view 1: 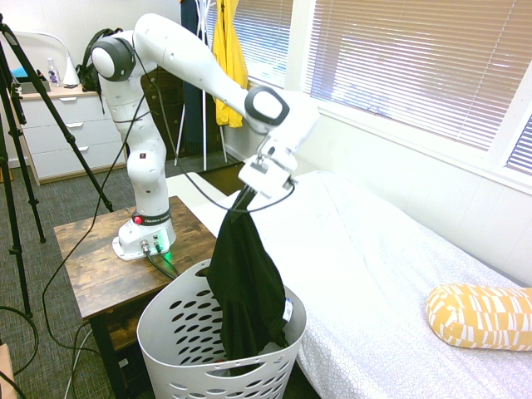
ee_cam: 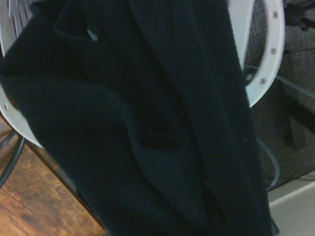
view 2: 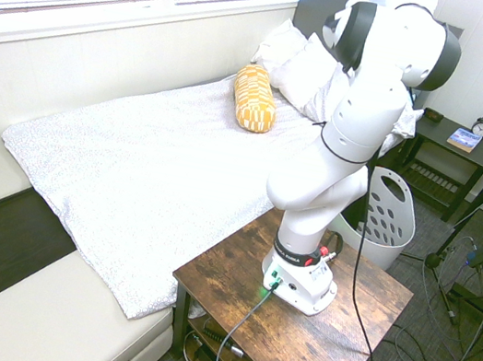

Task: Put my clothes in the laundry bag

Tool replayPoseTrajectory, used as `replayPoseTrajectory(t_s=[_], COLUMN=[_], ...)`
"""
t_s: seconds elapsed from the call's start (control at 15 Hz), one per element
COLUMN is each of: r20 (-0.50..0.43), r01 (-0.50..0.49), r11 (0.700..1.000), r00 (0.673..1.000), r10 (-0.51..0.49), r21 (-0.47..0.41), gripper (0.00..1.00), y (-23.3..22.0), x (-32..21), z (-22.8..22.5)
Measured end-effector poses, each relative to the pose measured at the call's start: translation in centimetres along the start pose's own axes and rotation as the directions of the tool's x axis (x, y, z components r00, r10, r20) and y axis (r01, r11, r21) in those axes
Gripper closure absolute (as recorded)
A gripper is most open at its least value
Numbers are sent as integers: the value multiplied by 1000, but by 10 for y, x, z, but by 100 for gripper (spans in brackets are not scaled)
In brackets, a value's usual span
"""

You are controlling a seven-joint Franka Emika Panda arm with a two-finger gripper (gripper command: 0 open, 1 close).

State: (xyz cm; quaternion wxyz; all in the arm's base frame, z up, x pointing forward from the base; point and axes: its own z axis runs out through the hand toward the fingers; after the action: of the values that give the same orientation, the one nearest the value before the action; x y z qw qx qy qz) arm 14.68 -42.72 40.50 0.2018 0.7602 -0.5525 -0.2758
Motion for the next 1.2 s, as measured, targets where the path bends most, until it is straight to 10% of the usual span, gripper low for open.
replayPoseTrajectory(t_s=[0.27,0.67,1.2], r20=[92,17,-312], r01=[-29,-108,20], r11=[999,987,922], r00=[995,994,944], r10=[26,107,110], r21=[40,119,386], gripper=[0,0,0], y=[-82,-105,-128], x=[-36,-25,-35], z=[156,208,-82])
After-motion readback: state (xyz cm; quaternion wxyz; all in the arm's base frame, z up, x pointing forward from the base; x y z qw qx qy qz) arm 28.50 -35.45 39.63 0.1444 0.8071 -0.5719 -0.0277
